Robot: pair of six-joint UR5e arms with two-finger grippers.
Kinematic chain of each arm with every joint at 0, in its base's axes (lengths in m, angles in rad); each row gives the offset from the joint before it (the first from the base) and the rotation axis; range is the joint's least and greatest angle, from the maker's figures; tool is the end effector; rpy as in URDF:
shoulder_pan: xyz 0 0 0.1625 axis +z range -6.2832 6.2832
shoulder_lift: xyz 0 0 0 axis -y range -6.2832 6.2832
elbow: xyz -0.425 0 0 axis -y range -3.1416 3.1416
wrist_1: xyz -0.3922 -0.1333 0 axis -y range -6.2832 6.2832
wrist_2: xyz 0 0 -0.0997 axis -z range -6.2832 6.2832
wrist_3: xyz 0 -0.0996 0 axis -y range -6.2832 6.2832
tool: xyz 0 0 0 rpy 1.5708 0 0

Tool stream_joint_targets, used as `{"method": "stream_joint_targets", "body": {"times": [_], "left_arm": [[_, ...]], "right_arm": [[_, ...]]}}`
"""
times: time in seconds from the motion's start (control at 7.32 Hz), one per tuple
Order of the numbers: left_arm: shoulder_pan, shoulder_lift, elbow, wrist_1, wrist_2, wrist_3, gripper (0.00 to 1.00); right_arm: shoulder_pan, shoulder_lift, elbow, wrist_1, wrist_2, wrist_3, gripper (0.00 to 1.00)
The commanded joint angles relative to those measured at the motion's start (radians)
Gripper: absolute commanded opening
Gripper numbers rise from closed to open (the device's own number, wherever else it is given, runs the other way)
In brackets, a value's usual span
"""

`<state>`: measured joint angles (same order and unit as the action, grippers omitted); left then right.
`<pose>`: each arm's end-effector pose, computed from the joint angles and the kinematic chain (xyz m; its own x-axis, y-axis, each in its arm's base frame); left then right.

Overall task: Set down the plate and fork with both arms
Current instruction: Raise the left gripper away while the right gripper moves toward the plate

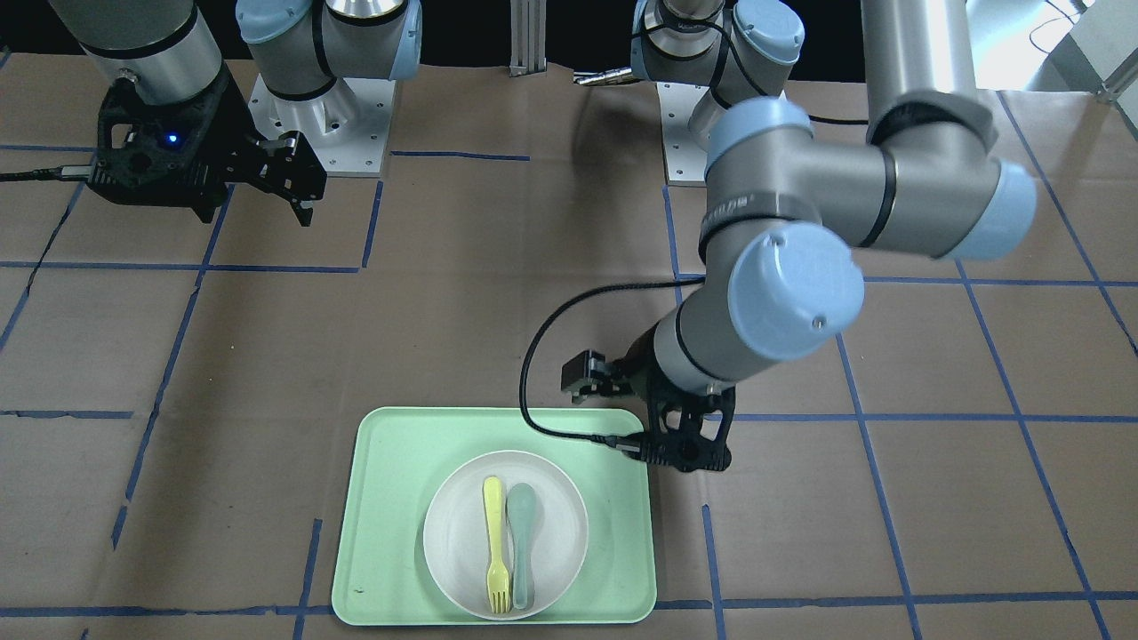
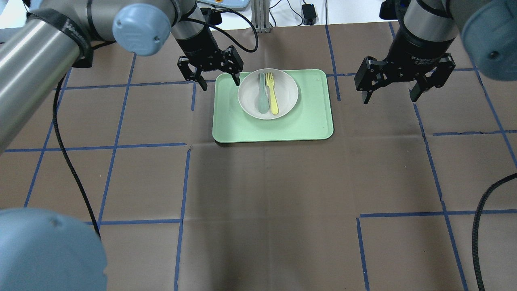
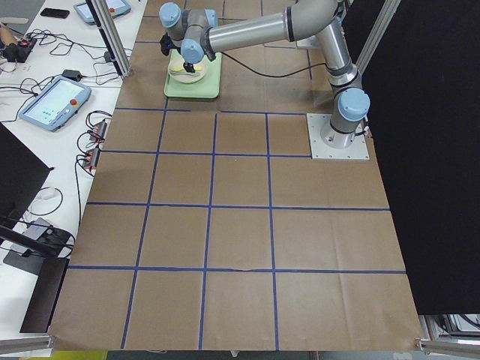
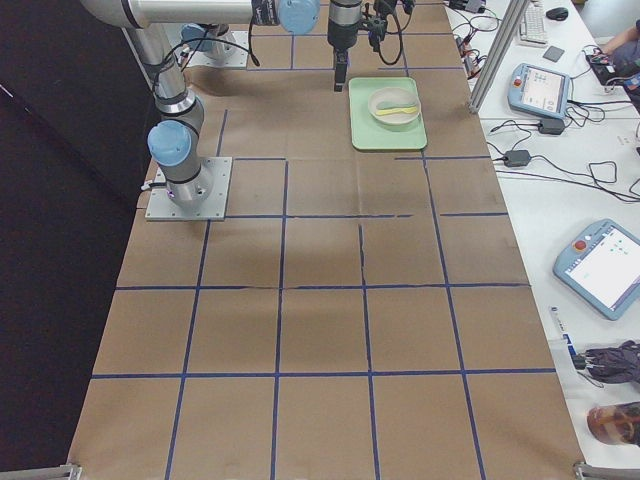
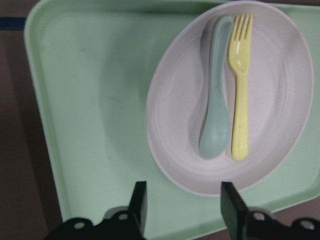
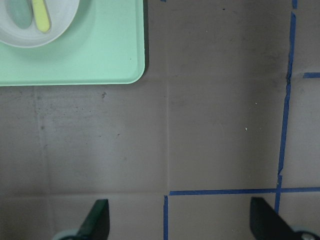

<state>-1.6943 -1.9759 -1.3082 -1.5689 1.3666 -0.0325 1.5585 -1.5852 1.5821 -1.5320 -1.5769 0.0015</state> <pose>-0.2313 -0.6170 0.3869 -0.9787 0.0605 0.1961 0.0902 0.9851 0.1466 0.1268 -0.4838 0.4856 -0.9999 0.0136 0.0062 0.0138 0.9993 0.0357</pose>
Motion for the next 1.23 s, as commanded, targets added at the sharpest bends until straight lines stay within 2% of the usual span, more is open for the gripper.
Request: {"method": "stream_joint_targets", "body": {"times": [0.0,0.14,0.41,0.55,0.68,0.82,1.09], "left_arm": [[-0.002,0.196,0.001,-0.286,0.121,-0.001,1.00],[-0.004,0.271,0.000,-0.354,0.126,0.011,1.00],[0.007,0.304,-0.013,-0.356,0.124,0.020,1.00],[0.013,0.289,-0.028,-0.344,0.129,0.087,1.00],[0.012,0.313,-0.040,-0.344,0.152,0.218,1.00],[0.011,0.304,-0.055,-0.338,0.152,0.252,1.00],[0.011,0.327,-0.081,-0.205,0.152,0.247,1.00]], "right_arm": [[0.000,0.002,-0.019,-0.002,0.002,0.005,1.00],[0.002,0.010,-0.034,0.000,0.002,0.009,1.00],[0.002,0.011,-0.040,-0.004,0.023,0.012,1.00],[0.003,0.031,-0.043,-0.010,0.029,0.014,1.00],[0.009,0.075,-0.085,-0.013,0.031,0.015,1.00],[0.035,0.130,-0.146,-0.013,0.037,0.034,1.00],[0.133,0.308,-0.288,-0.045,0.028,0.089,1.00]]}}
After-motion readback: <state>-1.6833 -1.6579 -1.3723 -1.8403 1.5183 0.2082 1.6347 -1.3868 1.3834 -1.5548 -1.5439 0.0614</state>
